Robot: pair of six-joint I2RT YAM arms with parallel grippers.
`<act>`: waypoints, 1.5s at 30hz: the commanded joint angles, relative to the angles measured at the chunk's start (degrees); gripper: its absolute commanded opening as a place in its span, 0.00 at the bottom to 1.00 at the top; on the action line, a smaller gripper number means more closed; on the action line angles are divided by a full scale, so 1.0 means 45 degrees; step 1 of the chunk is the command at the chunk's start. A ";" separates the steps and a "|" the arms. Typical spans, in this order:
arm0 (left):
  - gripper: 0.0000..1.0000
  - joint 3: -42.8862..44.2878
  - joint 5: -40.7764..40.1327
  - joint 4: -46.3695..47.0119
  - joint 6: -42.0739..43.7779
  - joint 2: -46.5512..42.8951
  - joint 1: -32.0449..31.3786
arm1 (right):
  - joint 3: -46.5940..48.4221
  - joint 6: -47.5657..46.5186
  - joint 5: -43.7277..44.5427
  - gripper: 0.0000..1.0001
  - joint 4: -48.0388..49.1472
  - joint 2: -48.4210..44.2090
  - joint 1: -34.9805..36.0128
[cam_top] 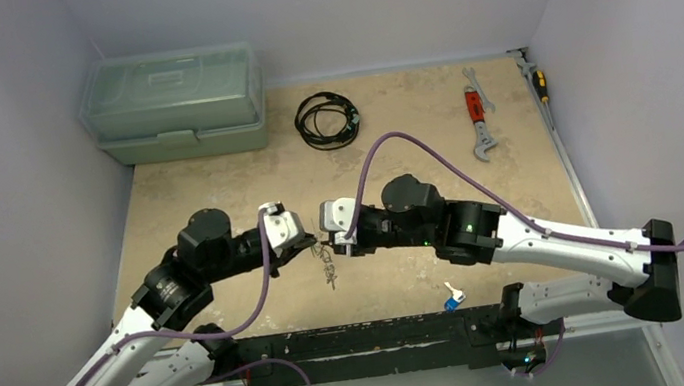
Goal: Put the keys on the keyring
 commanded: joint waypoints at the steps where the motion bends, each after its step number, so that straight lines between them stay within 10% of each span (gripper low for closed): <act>1: 0.00 0.0352 0.0250 0.0720 0.0038 0.0022 -0.0025 | 0.0323 -0.0146 -0.0319 0.37 0.0281 0.0132 0.0028; 33: 0.00 0.0410 0.0782 0.0552 -0.0075 -0.0015 -0.0111 | -0.0007 -0.0494 -0.0089 0.28 0.0473 0.0410 -0.0061; 45: 0.00 0.0393 0.0827 0.0558 -0.0060 -0.0088 -0.0179 | 0.0229 -0.0537 0.0021 0.09 0.0143 0.0805 -0.0075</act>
